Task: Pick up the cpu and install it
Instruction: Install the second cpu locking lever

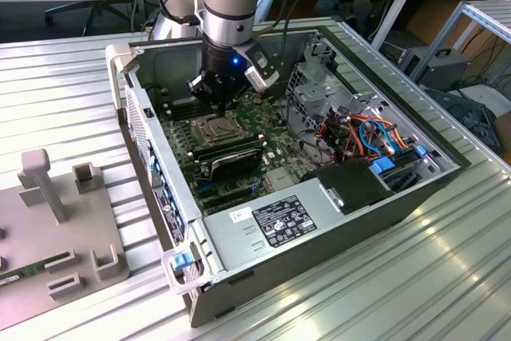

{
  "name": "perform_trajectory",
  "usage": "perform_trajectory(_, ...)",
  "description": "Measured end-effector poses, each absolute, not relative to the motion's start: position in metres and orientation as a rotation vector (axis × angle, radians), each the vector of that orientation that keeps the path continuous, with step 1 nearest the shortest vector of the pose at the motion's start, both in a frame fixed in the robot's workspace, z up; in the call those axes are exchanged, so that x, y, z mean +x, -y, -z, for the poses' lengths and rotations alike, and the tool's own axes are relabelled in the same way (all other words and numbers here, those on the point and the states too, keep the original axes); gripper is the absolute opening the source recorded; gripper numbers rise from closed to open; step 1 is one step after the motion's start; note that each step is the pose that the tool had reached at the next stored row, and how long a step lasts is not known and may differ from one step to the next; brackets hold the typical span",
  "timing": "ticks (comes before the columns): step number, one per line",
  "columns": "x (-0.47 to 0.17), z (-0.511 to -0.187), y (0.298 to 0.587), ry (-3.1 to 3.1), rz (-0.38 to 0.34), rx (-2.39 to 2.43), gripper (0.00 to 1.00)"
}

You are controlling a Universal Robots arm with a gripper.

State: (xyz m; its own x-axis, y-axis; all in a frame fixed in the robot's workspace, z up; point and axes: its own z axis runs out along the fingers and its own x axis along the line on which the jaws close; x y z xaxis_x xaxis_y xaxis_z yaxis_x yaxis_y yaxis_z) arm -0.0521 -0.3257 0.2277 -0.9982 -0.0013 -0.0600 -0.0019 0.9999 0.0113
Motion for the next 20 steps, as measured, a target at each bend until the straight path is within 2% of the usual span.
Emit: perform_trajectory(20, -0.04, -0.228, 0.331, -3.081, -0.018, -0.002, 0.11)
